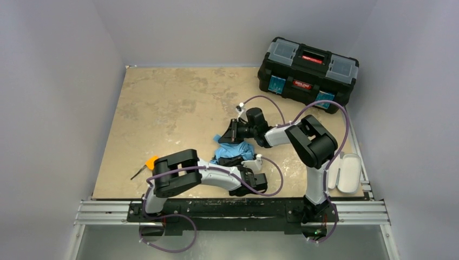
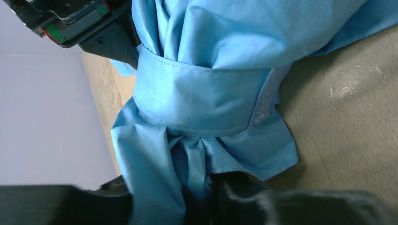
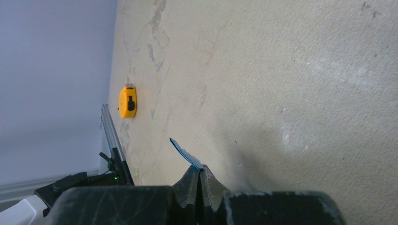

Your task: Put away the umbrella

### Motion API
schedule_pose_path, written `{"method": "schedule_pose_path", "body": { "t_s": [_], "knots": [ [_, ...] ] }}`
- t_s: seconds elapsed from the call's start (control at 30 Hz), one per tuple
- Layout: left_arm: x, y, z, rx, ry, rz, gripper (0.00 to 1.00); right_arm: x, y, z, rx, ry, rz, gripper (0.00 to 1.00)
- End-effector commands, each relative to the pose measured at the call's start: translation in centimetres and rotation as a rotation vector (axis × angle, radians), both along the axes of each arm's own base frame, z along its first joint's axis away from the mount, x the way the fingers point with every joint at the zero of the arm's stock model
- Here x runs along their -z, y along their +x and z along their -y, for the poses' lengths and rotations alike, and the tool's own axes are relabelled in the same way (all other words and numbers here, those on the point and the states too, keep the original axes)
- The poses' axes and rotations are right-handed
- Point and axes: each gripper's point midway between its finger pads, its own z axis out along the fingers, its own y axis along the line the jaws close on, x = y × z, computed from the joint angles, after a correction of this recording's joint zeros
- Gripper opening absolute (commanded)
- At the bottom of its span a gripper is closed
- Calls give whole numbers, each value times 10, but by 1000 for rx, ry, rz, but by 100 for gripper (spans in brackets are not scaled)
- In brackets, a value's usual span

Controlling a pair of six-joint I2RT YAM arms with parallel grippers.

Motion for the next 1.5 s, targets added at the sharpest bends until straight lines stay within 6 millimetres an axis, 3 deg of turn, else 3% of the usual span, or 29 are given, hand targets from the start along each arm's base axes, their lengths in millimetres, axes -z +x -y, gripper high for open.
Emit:
{"method": "schedule_pose_path", "body": {
  "t_s": [0.0,0.13,0.27,0.5,0.67,0.8,1.0,1.2,1.3,1.47],
  "knots": [
    [32,-25,-2,-28,-59,-182,41,57,-29,31,31,-152,-126,0],
    [20,-38,5,-17,-178,-261,67,58,-32,34,31,-149,-115,0],
    [-5,-49,14,18,-306,-331,78,56,-32,36,32,-147,-92,0],
    [-59,-78,34,154,-539,-516,84,48,-29,35,30,-137,-57,0],
    [-88,-70,27,154,-696,-572,84,43,-28,34,29,-129,-43,0],
    [-101,-41,2,77,-773,-502,75,40,-27,34,28,-127,-28,0],
    [-103,-1,-25,1,-812,-457,43,35,-27,34,24,-122,-15,0],
    [-85,34,-39,-77,-793,-457,35,29,-26,33,20,-114,1,0],
    [-69,34,-33,-84,-787,-504,33,24,-25,32,17,-112,9,0],
    [-51,10,-13,-63,-881,-628,35,18,-21,30,15,-106,23,0]
  ]
}}
